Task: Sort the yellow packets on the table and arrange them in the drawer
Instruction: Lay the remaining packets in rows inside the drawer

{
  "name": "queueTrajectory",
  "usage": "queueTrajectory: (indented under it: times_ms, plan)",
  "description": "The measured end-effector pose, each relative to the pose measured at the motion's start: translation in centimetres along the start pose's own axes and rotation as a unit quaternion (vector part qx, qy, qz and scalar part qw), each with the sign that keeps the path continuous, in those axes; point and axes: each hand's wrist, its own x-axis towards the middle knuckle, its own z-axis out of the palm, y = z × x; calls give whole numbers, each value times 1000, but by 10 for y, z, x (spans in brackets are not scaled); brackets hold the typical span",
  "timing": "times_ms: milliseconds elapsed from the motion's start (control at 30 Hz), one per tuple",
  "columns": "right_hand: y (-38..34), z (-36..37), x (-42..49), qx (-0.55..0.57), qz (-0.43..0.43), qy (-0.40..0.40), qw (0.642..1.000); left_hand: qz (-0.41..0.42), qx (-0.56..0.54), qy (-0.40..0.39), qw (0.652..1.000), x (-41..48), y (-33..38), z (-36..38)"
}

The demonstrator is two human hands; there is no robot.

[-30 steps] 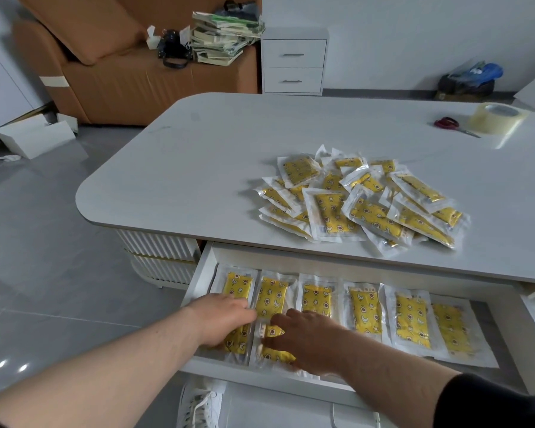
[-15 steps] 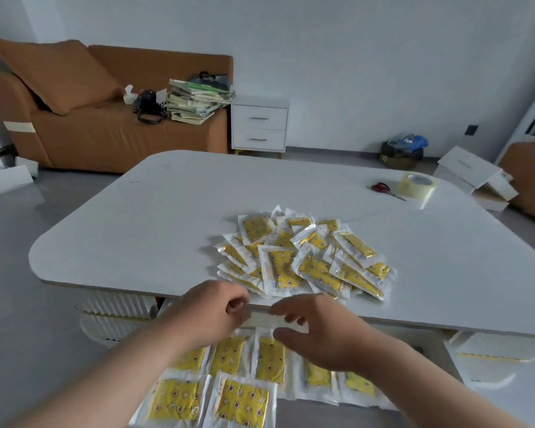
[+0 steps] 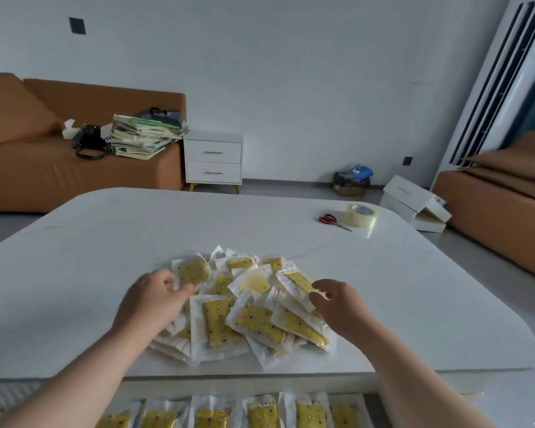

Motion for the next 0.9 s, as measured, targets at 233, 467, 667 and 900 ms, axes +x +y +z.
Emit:
queueTrajectory:
  times_ms: [233, 467, 667, 900]
  plan:
    - [6, 26, 66, -91, 80, -7, 993, -142, -46, 10, 989, 90, -16, 11]
    - [10, 27, 89, -214, 83, -44, 972, -132, 130, -40, 982, 103, -9, 53]
    - [7, 23, 93, -169, 121, -16, 978, -147, 114, -76, 980, 116, -5, 57]
    - [10, 21, 95, 17, 177, 49, 983, -170, 11, -45, 984, 116, -10, 49]
